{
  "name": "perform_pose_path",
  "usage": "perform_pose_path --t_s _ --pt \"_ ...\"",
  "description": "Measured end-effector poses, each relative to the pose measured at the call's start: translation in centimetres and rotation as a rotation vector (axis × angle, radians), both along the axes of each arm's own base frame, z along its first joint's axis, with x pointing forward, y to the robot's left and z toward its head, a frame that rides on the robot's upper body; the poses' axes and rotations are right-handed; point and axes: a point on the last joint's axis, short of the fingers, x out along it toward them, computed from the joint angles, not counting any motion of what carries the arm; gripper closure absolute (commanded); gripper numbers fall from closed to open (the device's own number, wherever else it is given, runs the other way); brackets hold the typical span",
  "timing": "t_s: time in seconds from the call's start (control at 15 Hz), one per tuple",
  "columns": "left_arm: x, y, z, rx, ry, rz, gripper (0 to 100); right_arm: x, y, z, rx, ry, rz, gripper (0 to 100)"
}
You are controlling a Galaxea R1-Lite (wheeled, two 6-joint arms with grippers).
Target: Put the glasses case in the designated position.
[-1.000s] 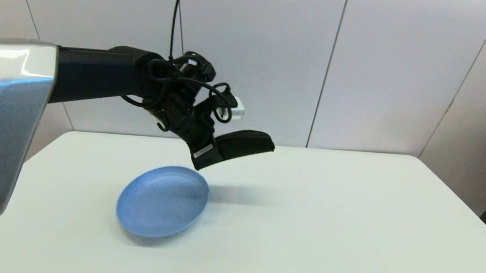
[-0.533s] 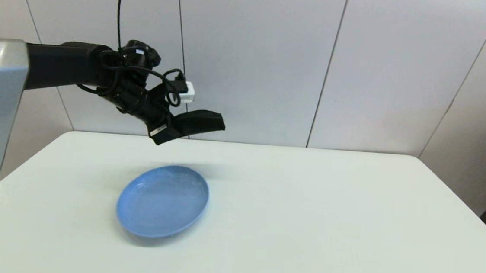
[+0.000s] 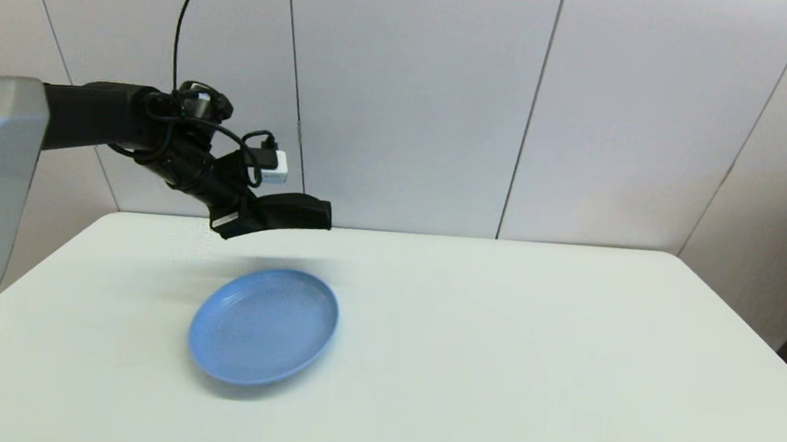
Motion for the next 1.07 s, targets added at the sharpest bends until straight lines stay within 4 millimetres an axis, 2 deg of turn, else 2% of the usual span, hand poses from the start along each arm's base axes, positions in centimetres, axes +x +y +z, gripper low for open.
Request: perform_pose_path --t_s 0.53,0.93,1.0,1.07 --pt "1.2 -0.3 -3.0 0.014 0.059 -0.002 100 0.0 0.0 0.0 -0.001 0.0 0.0 0" --pt "1.3 -1.1 -3.5 0.013 0.072 -0.018 100 0.0 0.0 0.0 0.0 0.0 0.0 0" --pt "1.3 -1.1 -3.5 0.013 0.072 -0.019 0 0.0 0.0 0.0 0.0 0.0 0.0 0" --pt "1.3 -1.1 -3.5 0.015 0.072 -0.019 0 0.0 0.0 0.0 0.0 0.0 0.0 0"
